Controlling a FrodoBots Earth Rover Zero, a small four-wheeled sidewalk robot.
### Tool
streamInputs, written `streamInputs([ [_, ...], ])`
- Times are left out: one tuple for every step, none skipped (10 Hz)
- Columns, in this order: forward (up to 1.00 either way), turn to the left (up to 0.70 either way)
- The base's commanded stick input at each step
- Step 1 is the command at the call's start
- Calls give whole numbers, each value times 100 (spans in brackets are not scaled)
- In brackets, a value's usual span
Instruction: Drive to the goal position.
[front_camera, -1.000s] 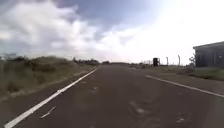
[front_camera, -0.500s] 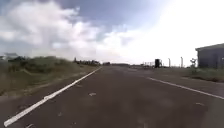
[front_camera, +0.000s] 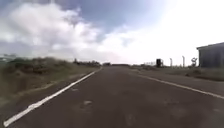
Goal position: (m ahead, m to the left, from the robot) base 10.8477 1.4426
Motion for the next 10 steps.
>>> streamInputs([
  [100,0],
  [100,0],
  [100,0],
  [100,0],
  [100,0],
  [100,0],
  [100,0],
  [100,0],
  [100,0],
  [100,0],
])
